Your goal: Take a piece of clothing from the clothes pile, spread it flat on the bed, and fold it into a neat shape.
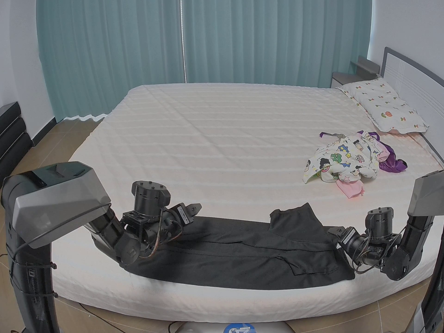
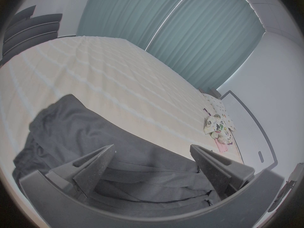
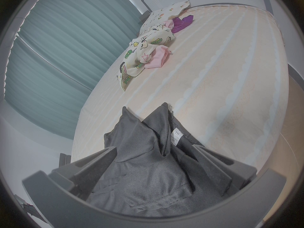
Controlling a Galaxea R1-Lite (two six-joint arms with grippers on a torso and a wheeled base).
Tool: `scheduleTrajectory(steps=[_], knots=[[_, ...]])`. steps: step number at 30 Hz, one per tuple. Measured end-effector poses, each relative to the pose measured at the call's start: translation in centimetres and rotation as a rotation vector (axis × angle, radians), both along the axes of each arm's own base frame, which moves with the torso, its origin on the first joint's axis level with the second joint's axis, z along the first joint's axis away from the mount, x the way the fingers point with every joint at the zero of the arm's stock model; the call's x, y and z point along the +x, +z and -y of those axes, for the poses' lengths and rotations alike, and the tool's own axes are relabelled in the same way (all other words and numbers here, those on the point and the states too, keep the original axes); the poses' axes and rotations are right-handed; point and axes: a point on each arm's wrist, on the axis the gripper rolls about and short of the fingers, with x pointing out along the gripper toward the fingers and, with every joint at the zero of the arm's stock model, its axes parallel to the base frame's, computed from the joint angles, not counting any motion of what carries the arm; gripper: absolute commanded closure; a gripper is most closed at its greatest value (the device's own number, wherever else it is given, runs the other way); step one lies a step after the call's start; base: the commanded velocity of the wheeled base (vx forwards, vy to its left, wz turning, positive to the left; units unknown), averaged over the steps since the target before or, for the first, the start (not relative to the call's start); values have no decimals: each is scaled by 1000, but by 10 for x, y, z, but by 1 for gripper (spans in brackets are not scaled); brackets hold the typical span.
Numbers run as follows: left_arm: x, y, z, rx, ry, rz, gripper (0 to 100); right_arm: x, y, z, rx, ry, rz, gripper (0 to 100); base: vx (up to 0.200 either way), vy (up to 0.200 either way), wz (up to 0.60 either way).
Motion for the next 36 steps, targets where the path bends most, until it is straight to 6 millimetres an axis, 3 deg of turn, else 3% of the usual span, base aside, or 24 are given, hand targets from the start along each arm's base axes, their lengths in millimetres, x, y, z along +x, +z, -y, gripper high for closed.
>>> scheduleTrajectory(steps=[10, 21, 28, 36], knots=[[0, -28, 42, 33, -93, -76, 0, 0, 0, -2, -2, 6, 1, 0, 0, 0, 0], [-24, -41, 47, 83, -135, -169, 0, 0, 0, -2, -2, 8, 1, 0, 0, 0, 0], [-37, -34, 40, 95, -134, -182, 0, -1, 0, -4, -2, 15, 0, 0, 0, 0, 0], [-32, -9, 44, 46, -136, -114, 0, -1, 0, -5, -2, 18, 0, 0, 0, 0, 0]])
